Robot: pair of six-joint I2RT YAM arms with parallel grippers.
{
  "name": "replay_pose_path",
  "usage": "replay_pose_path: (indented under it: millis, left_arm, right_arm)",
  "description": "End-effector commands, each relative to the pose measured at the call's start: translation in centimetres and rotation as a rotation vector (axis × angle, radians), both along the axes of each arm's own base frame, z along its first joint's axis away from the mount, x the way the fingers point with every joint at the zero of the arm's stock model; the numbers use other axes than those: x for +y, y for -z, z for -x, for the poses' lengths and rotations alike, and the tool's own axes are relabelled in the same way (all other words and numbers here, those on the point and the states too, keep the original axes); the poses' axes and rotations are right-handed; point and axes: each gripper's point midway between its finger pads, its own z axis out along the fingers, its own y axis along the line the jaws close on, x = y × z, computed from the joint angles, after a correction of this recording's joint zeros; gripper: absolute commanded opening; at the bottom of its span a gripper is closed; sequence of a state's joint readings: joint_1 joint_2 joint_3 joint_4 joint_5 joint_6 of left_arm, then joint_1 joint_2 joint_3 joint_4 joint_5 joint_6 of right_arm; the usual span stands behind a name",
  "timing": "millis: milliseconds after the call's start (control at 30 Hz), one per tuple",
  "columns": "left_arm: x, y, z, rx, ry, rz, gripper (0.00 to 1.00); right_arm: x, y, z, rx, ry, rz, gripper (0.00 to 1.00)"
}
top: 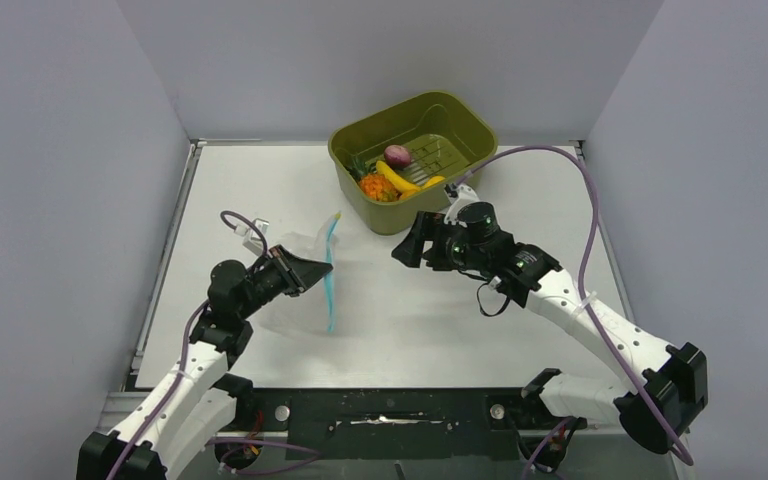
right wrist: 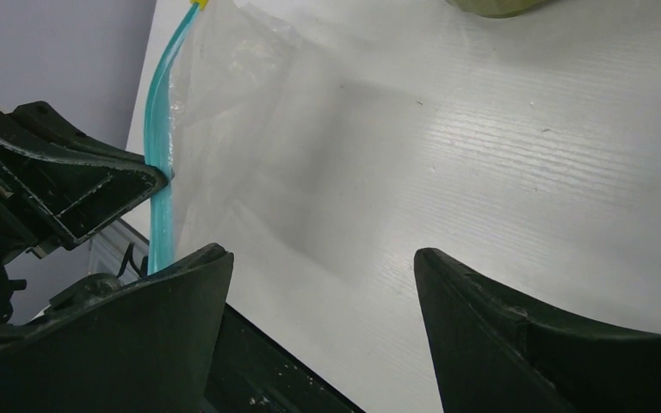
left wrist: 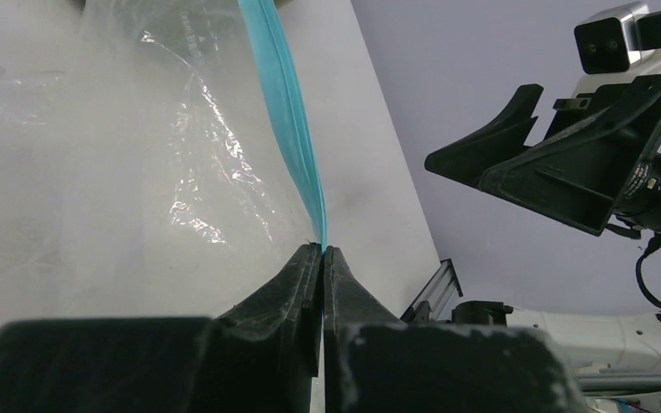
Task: Place the food in the zip-top bag and seal the zipper
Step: Open the zipper of the food storage bag.
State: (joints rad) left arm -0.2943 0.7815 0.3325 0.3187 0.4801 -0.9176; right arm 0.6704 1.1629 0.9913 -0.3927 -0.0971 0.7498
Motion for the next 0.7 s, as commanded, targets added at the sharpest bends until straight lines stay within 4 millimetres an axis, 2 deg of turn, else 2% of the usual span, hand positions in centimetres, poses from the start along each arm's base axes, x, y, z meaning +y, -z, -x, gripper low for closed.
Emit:
replay_pose_path:
  millis: [0, 100, 233, 333, 500, 667]
  left_arm:
    - [0.5, -3.2, -0.6, -0.080, -0.061, 0.077, 0.00]
    - [0.5, -4.0, -0.8, -0.079, -0.077, 0.122, 0.00]
    - [0.2, -4.1, -1.0, -0.054, -0.064, 0.147, 0.00]
    - [0.0, -4.3, -1.1, -0.048, -0.057, 0.152, 0.00]
    - [0.3, -4.7, -1.4, -0.067, -0.080, 0.152, 0.00]
    - [0.4, -4.8, -1.5, -0.071, -0.090, 0.159, 0.00]
  right_arm:
    - [3.1, -2.9, 0.2, -0.035, -0.078, -0.162, 0.78]
    - [5.1, -3.7, 0.9, -0.029, -0.119, -0.224, 0.70]
    - [7.8, -4.2, 1.6, -0.028, -0.163, -0.232, 0.51]
    - [9.8, -4.3, 2.5, -0.031, -0.200, -0.228, 0.42]
    - [12.8, -4.2, 4.4, -0.029, -0.276, -0.222, 0.37]
    - [13.9, -3.4, 5.2, -0.019, -0.292, -0.206, 0.39]
